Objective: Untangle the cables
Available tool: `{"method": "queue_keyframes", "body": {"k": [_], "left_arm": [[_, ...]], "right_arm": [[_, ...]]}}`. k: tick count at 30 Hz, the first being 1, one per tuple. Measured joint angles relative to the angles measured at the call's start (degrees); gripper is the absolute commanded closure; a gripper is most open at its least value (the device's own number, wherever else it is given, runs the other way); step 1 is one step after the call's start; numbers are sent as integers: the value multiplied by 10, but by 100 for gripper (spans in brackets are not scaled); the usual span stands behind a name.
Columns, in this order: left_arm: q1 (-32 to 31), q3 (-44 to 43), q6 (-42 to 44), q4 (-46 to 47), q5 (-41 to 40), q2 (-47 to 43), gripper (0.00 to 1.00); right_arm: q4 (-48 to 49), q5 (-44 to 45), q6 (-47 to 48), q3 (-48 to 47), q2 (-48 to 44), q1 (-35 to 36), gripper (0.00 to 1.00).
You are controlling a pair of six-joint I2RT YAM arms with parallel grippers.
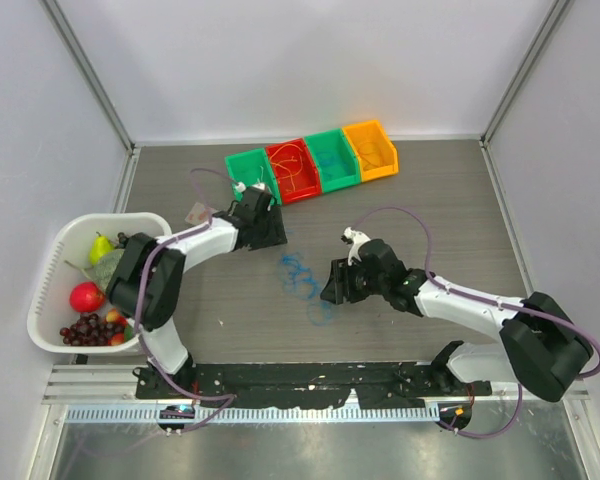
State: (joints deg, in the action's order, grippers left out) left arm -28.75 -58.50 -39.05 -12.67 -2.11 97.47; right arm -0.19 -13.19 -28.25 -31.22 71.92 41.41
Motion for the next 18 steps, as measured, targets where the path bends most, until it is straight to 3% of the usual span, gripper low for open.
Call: {"method": "queue_keyframes", "body": {"k": [3, 10, 18], "left_arm": [[-1, -68, 24, -9, -15, 66, 53], [-32, -158, 31, -86, -118, 138, 50], [-63, -181, -16, -147, -189, 158, 73]], "right_arm": [[10, -4, 1, 0, 8, 0, 44], [17, -4, 5, -1, 28, 0, 45], [24, -4, 7, -8, 54, 0, 47]]}}
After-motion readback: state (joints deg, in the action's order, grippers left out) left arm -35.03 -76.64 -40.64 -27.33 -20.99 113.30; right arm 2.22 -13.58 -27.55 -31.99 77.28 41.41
